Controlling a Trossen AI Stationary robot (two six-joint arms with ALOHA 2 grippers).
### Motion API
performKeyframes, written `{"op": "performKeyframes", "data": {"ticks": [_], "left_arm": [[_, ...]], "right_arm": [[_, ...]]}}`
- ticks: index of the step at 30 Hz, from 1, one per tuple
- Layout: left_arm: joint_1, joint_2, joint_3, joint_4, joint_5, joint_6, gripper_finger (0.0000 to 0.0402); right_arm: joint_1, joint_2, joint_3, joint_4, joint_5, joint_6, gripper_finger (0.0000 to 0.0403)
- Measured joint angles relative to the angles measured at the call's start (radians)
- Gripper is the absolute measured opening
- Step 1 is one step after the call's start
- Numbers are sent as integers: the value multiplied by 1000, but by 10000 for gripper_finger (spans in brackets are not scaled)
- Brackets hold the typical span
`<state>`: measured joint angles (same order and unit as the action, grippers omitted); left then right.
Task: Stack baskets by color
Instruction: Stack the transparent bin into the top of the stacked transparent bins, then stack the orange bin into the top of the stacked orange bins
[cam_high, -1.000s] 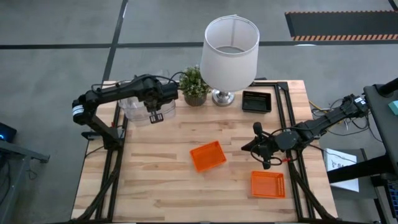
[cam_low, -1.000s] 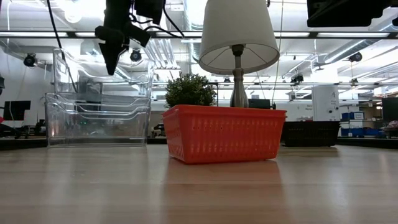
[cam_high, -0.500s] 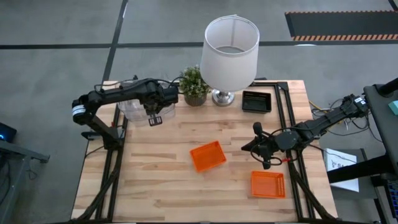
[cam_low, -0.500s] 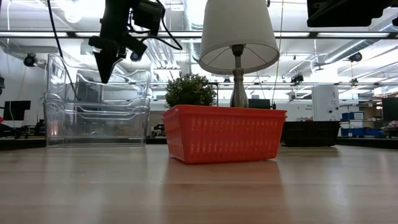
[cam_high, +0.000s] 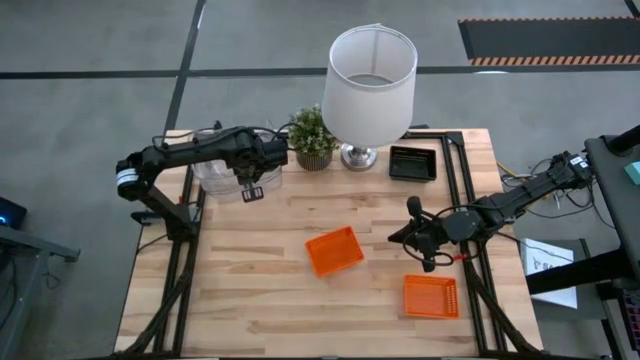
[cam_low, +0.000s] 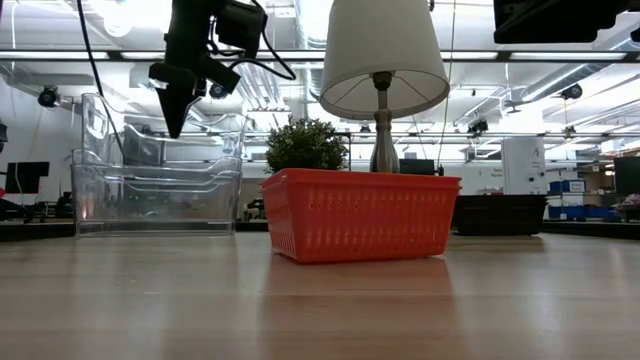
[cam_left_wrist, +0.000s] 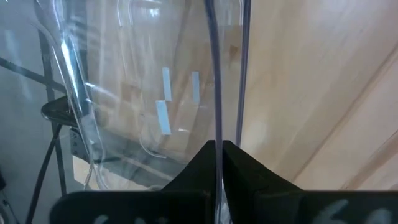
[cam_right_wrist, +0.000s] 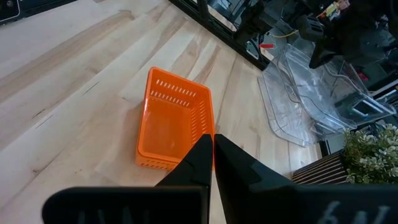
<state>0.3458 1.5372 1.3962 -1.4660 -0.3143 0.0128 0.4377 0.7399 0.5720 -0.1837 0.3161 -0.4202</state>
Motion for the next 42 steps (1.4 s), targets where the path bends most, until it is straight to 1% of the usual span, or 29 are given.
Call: {"op": "performKeyframes", "data": {"ticks": [4,14,17,19,21,24,29,32,38,40,42], "left_arm": [[0,0,-1,1,10,0,9],[-2,0,-9,11,23,-15,88],[-12,-4,-9,33,28,-43,99],[-26,-11,-12,71,34,-91,102],[-49,-16,-12,127,41,-131,103],[-98,-28,-13,200,39,-139,103],[-183,-50,-14,334,-31,-203,103],[-255,-50,-14,454,-47,-215,103],[-414,-33,-38,722,-137,-157,103],[-463,-33,-68,839,-165,-122,103],[-504,-33,-110,951,-172,-75,103]], "right_arm": [[0,0,0,0,0,0,9],[0,0,-1,0,0,6,9],[0,0,-6,-1,-1,8,9],[0,0,-10,-1,-1,13,9],[0,0,-14,-1,-1,21,9],[0,0,-17,-1,-1,29,9],[0,0,-19,-1,-1,36,9],[0,0,-20,-1,-1,38,9],[0,0,-26,1,-1,55,9],[0,0,-30,-1,-1,66,9],[0,0,-34,0,-1,90,9]]}}
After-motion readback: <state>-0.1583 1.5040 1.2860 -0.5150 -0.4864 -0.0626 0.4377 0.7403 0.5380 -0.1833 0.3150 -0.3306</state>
